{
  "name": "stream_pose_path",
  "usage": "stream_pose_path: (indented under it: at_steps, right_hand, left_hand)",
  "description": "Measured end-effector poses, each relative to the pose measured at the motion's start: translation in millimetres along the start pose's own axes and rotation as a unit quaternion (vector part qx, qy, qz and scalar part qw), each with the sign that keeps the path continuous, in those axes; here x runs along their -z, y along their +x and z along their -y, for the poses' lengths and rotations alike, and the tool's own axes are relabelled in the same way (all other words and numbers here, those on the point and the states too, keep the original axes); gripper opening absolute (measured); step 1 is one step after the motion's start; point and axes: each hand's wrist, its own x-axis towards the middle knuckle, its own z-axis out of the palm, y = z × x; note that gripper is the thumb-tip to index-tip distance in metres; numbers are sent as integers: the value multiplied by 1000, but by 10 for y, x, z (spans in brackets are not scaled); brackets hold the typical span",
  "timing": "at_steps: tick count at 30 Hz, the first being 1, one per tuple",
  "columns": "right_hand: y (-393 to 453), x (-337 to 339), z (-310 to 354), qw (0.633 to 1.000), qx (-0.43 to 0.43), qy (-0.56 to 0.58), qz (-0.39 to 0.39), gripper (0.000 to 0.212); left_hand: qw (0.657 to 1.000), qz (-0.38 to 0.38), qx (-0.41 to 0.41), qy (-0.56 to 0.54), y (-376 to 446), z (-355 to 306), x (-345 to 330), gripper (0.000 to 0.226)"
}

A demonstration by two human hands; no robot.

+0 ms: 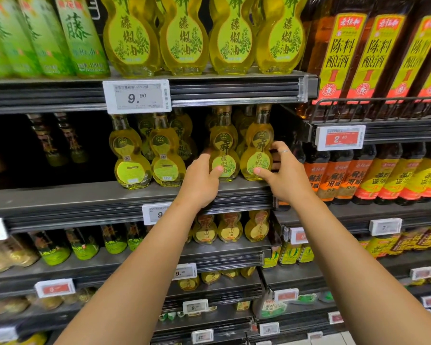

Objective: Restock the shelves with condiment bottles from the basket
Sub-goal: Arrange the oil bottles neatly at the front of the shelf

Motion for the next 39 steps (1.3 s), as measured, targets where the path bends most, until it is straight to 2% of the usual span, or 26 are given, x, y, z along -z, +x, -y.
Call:
stream_pose_path:
  at_steps: [4, 8, 10, 13, 16, 19, 21, 23, 24, 27, 30, 33, 37, 39]
  right_hand:
    - [-20, 23, -3, 1000, 15, 2, 7, 58]
    - [-131, 94, -27, 1000, 2, -12, -14, 71]
    - [-255, 126, -26, 997, 16, -27, -70, 61]
    - [-466, 105, 125, 987, 32, 89, -126, 30]
    - [-595, -123, 474, 981, 57, 158, -94, 24]
    - [-649, -532, 867, 983, 96, 155, -24, 25]
    - [-630, -799, 1070, 987, 107, 123, 10, 36]
    - [-567, -1017, 1204, 991, 101, 85, 13, 56]
    - [-531, -1112, 1253, 993, 98, 62, 7, 67]
    - [-450, -1345, 1362, 997, 78, 15, -5, 85]
    - [-356, -1470, 1405, 999, 39, -3, -18, 79]
    - [-268, -1492, 1393, 999, 35, -21, -3, 59]
    - [-199, -1424, 1325, 998, 40, -10, 41, 40]
    - [-164, -1385, 1284, 997, 41, -3, 67, 37]
  left_hand:
    - [1000, 17, 4, -6, -25, -34, 30, 20]
    - [999, 12, -35, 20, -208, -31, 126, 48]
    - [997, -35, -63, -23, -411, 47, 226, 47]
    - [984, -152, -85, -36, -701, 279, 465, 18]
    - [965, -255, -59, -4, -792, 517, 783, 14]
    - [950, -308, -24, 34, -675, 700, 1073, 14]
    - [956, -290, 22, 37, -511, 804, 1218, 34]
    - [971, -227, 77, 15, -351, 875, 1306, 60]
    - [976, -193, 97, 0, -286, 902, 1325, 66]
    - [986, -125, 98, -46, -196, 983, 1330, 56]
    - [986, -83, 85, -117, -167, 1027, 1393, 39]
    - [985, -51, 61, -155, -160, 1095, 1438, 36]
    - [981, -88, 84, -154, -149, 1138, 1414, 46]
    - [979, -125, 102, -121, -154, 1145, 1387, 40]
